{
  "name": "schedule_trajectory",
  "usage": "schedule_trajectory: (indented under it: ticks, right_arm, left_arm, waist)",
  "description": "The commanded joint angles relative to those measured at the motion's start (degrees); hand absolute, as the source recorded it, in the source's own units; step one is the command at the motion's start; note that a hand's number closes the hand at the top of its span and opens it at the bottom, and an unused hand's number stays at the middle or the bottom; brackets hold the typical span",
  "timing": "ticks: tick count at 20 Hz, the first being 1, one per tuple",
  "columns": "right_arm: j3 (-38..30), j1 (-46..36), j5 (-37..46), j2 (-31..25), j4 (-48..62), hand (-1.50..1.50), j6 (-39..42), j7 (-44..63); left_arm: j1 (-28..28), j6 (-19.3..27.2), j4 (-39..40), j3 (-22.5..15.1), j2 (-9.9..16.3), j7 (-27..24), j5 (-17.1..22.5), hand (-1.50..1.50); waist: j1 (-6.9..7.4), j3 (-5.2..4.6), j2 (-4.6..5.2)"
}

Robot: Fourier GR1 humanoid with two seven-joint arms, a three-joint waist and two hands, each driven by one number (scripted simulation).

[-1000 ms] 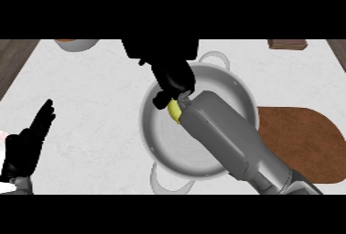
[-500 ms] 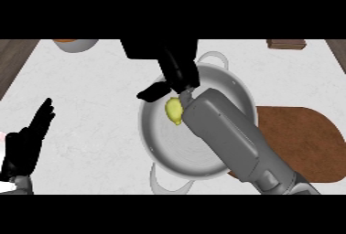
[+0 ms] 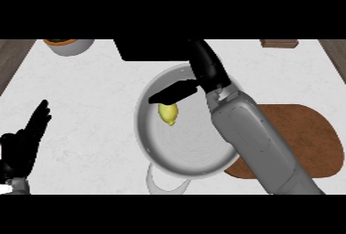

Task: Pick the lemon from the cutting board and place it in the pot

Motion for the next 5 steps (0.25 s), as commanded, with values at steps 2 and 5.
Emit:
schedule_trajectory:
  ticks: [2, 5]
  right_arm:
    - [-5.34, 5.24, -5.55, -4.98, -9.0, -1.5, 7.77, 0.94]
    - [-7.19, 13.11, -7.9, -9.23, -19.22, -1.5, 9.89, 1.69]
  left_arm:
    - [-0.06, 0.66, -1.14, -0.66, -0.61, 0.56, -1.33, 0.0]
    - [2.59, 0.44, -3.63, -0.03, -0.52, 0.57, -0.97, 0.0]
  waist:
    - [0.01, -0.01, 0.07]
    - [-0.28, 0.01, -0.06]
